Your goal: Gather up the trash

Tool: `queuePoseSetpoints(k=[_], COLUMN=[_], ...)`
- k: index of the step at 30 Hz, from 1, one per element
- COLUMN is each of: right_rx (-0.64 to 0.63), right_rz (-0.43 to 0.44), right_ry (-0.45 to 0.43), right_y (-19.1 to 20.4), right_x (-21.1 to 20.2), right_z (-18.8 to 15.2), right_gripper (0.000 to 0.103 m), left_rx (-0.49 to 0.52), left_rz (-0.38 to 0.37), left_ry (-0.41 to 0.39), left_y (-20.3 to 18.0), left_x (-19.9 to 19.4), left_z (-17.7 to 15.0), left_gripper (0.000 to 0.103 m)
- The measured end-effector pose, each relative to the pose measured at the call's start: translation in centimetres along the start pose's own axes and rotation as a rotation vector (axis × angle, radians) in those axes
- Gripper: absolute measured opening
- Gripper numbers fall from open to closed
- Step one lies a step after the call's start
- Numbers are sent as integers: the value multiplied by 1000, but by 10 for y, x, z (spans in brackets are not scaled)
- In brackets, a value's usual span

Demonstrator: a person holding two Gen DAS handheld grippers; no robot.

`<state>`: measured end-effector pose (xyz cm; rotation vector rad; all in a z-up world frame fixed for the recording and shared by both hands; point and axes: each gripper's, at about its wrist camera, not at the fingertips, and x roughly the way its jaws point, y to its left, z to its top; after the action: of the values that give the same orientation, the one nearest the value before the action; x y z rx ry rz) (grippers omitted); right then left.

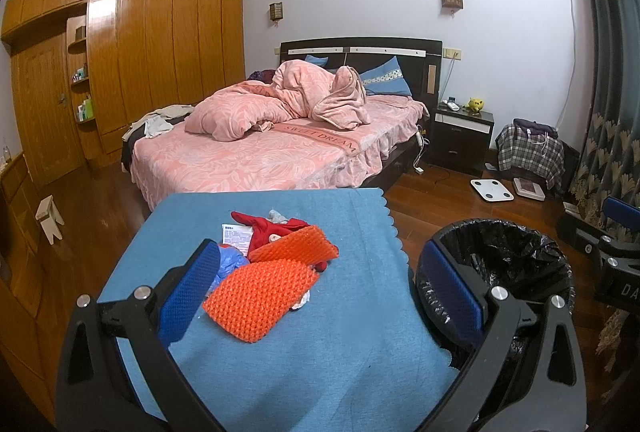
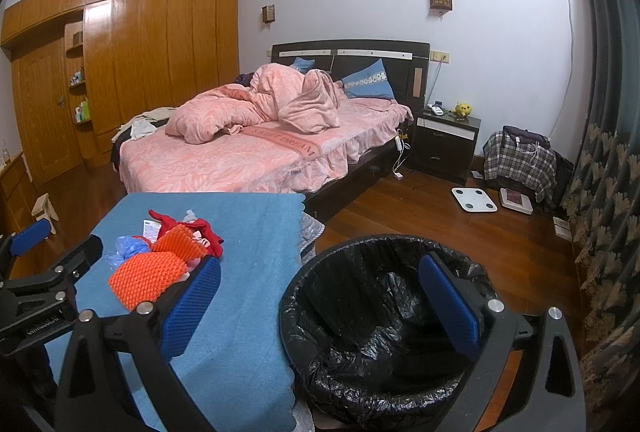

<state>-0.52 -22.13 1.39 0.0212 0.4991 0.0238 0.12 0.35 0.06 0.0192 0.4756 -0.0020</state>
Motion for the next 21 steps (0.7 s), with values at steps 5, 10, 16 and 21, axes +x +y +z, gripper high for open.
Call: queuePoseSetpoints(k=[5,10,16,21], right_rx=[1,1,2,2], right_rz=[0,1,1,1], right_ry=[1,1,2,2], right_y=[0,0,0,0], right_x=[0,1,1,1], right_z=[0,0,0,0], right_gripper=[97,97,97,97], left_rx=[1,2,2,1], left_rz=[1,1,1,2], left_ry=[2,2,3,2], left_y=[-1,-1,-2,-2], left_x=[0,0,1,1], left_z=[0,0,0,0], left_gripper=[98,98,98,98])
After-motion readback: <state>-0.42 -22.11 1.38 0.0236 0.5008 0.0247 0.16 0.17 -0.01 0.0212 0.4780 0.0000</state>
